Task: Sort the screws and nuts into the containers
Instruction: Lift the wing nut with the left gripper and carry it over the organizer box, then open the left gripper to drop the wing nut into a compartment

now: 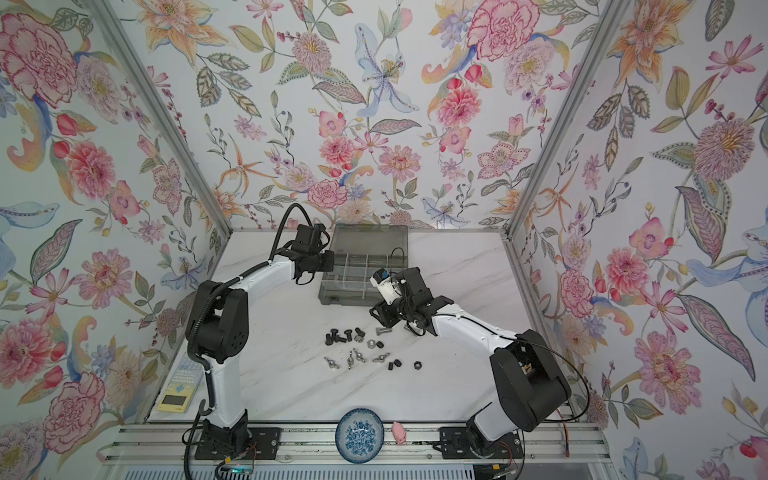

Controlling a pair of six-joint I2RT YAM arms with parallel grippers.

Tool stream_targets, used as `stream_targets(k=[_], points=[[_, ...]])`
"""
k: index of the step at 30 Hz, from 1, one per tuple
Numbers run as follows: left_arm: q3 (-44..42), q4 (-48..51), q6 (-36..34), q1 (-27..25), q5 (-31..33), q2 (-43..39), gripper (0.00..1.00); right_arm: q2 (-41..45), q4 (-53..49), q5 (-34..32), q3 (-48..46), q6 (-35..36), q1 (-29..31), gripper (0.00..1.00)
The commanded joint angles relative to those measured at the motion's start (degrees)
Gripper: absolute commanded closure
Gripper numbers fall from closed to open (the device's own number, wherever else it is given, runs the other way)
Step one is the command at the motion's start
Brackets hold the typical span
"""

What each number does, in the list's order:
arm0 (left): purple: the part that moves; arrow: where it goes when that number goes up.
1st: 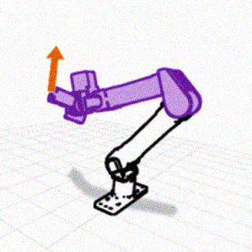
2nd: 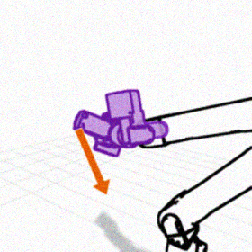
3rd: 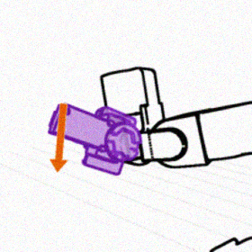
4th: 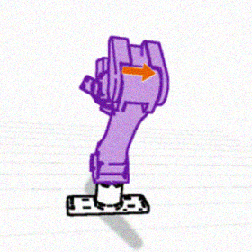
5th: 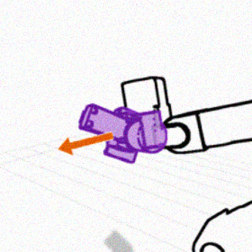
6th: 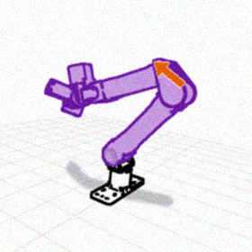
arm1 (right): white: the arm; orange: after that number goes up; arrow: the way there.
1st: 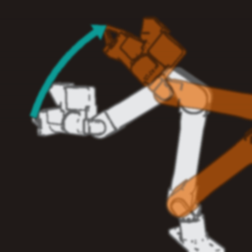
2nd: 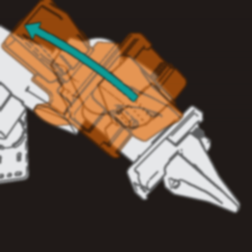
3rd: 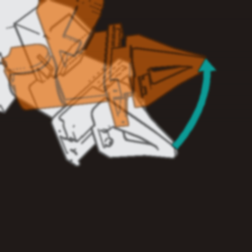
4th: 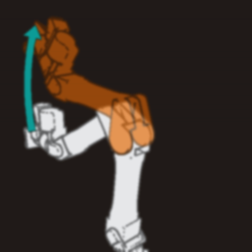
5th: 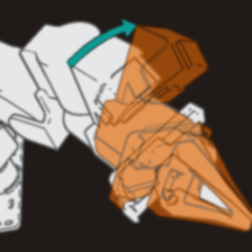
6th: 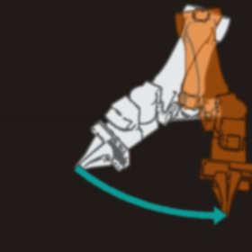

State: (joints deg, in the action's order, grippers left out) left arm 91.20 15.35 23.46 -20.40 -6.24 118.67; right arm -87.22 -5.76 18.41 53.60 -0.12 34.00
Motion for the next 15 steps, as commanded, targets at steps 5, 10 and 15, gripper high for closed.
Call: stream_targets(k=[5, 10, 15], points=[[3.6, -0.2, -1.8, 0.4, -2.9, 3.9, 1.00, 1.4, -0.1, -1.7, -1.2, -1.2, 0.2, 0.54], [3.4, -0.1, -1.6, 0.3, -4.3, 4.9, 1.00, 1.1, -0.1, -1.9, -0.8, -1.4, 0.2, 0.54], [1.8, 0.2, -2.2, 0.2, -3.5, 3.7, 1.00, 0.9, -0.1, -2.0, -0.6, -1.5, 0.2, 0.54]])
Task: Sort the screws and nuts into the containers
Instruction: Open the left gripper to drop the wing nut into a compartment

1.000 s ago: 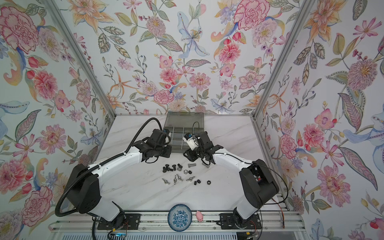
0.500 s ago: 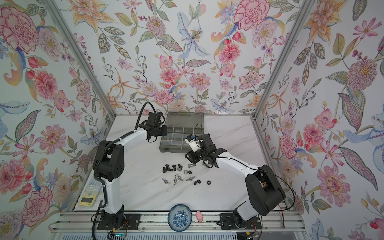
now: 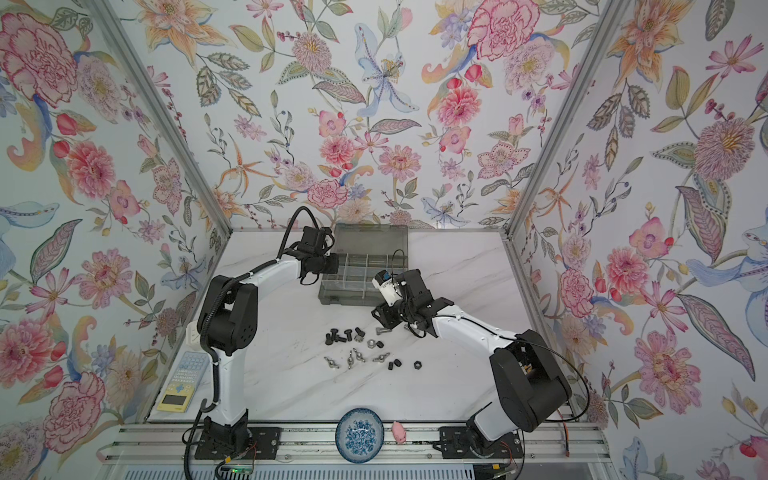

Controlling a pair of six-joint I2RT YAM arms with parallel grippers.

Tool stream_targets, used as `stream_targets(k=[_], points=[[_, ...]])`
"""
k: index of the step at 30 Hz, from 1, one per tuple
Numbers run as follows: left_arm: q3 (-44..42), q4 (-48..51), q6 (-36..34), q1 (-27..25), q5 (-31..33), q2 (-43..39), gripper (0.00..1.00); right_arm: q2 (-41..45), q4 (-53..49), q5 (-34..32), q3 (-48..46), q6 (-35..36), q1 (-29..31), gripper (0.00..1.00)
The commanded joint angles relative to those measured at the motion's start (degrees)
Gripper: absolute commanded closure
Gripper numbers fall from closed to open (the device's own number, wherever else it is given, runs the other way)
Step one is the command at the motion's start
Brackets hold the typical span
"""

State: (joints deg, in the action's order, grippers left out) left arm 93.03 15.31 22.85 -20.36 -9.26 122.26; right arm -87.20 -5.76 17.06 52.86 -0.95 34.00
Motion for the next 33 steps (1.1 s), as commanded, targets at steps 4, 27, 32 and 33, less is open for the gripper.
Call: stream_targets(k=[4, 27, 32, 33], points=[[-1.1, 0.7, -2.2, 0.2, -0.1, -0.9, 1.00, 1.0, -0.2, -0.6, 0.1, -0.7, 0.2, 0.54], [-4.4, 1.0, -2.4, -0.5, -1.1, -6.5, 0.68, 1.2, -0.1, -0.8, -0.2, -0.9, 0.4, 0.52], [-4.2, 2.2, -3.1, -1.1, -0.9, -9.3, 0.54, 1.2, -0.2, -0.7, 0.0, -0.7, 0.4, 0.52], [-4.3, 2.6, -3.1, -1.1, -1.0, -9.7, 0.53, 1.3, -0.2, -0.7, 0.0, -0.6, 0.4, 0.52]])
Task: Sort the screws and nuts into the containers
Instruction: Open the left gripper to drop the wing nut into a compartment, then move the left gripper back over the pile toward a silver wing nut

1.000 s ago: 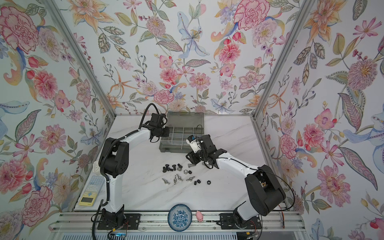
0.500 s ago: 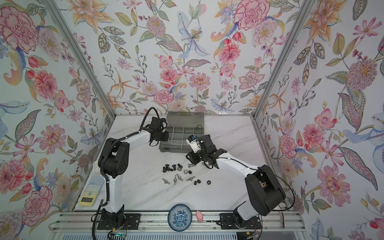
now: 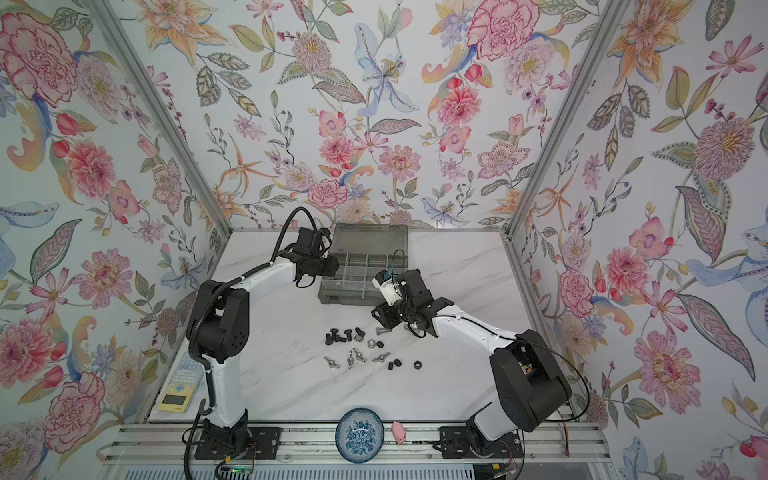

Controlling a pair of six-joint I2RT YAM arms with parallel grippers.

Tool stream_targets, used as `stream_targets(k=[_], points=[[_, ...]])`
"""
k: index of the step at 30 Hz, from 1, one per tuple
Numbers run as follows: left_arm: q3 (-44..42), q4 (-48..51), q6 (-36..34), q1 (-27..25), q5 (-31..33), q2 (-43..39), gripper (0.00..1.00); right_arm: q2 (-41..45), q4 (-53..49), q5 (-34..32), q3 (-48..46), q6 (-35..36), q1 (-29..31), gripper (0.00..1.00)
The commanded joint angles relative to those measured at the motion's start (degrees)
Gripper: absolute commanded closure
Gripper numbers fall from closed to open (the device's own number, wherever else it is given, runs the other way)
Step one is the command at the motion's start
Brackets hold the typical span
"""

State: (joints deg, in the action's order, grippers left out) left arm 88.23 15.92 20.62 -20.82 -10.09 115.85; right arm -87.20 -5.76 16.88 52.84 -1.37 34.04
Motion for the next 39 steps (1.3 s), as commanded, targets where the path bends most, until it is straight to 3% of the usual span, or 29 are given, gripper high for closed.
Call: stream_targets(k=[1, 7, 18, 27, 33, 39], points=[[0.3, 2.1, -0.9, -0.7, -0.3, -3.8, 0.53, 1.3, -0.2, -0.5, 0.1, -0.2, 0.3, 0.51], [-3.5, 2.8, -1.0, -1.4, -1.3, -9.6, 0.48, 1.0, -0.7, 0.1, 0.1, 0.7, 0.4, 0.51], [-31.0, 1.5, 6.8, -8.9, 1.8, -27.9, 0.39, 1.2, -3.1, 7.8, 0.0, 9.9, 2.7, 0.47], [-46.2, 4.1, 14.1, -13.0, -0.6, -42.2, 0.35, 1.0, -2.7, 9.4, -0.9, 11.0, 4.7, 0.46], [-50.8, 6.1, 17.5, -13.8, -2.1, -47.4, 0.33, 0.7, -2.2, 9.4, -1.3, 10.8, 5.0, 0.46], [-51.8, 5.6, 20.4, -17.2, -3.0, -47.2, 0.32, 0.4, -2.3, 9.1, -1.1, 10.7, 5.1, 0.46]])
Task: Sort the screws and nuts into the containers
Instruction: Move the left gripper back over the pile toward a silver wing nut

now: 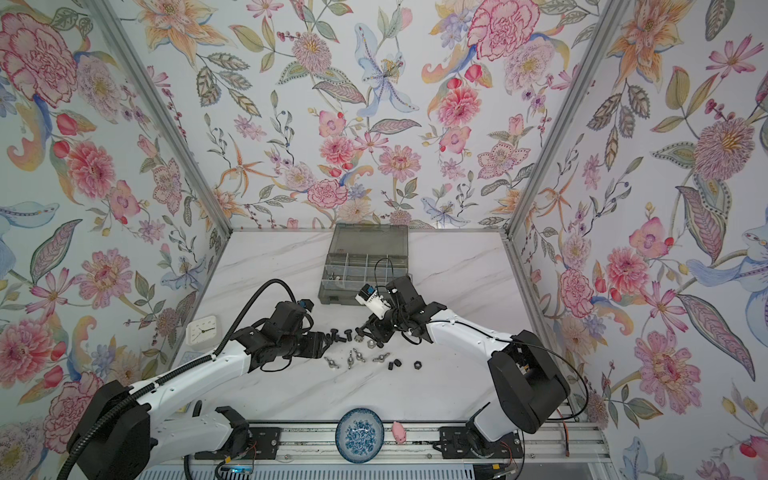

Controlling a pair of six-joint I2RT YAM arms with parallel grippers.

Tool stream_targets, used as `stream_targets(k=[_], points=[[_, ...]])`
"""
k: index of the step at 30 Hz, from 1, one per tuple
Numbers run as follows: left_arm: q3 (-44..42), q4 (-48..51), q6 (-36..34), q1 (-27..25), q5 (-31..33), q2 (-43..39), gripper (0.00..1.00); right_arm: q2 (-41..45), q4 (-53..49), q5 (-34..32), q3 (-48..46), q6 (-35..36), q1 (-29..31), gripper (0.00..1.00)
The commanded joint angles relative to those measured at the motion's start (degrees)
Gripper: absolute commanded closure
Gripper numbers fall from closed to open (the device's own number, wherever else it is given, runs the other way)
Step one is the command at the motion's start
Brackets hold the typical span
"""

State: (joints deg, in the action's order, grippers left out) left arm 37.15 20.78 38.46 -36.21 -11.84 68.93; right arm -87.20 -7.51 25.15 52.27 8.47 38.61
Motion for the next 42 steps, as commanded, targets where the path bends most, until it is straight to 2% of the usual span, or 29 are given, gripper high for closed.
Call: stream_targets(k=[1, 7, 15, 25, 32, 42], points=[[-0.8, 0.3, 2.6, -2.4, -1.5, 0.3, 0.32, 0.4, -0.6, 0.9, -0.6, 0.9, 0.5, 0.45], [1.5, 1.7, 1.7, -5.7, -0.6, 4.3, 0.32, 0.5, -0.6, 0.8, -0.8, 0.8, 0.7, 0.45], [2.1, 3.7, 2.0, -7.2, -1.2, 3.8, 0.32, 0.4, -0.6, 0.4, -1.3, 1.0, 0.7, 0.45], [0.4, 1.2, 4.2, -7.5, -1.1, 4.5, 0.34, -0.5, -0.6, 0.4, -0.9, 1.3, 0.7, 0.45], [0.5, 0.5, 4.7, -7.4, -1.4, 6.6, 0.42, -1.4, -0.5, 0.8, -0.6, 1.4, 0.8, 0.45], [-0.6, -1.1, 5.8, -7.6, -1.9, 8.3, 0.43, -1.7, -0.5, 1.0, -0.4, 1.6, 0.8, 0.45]])
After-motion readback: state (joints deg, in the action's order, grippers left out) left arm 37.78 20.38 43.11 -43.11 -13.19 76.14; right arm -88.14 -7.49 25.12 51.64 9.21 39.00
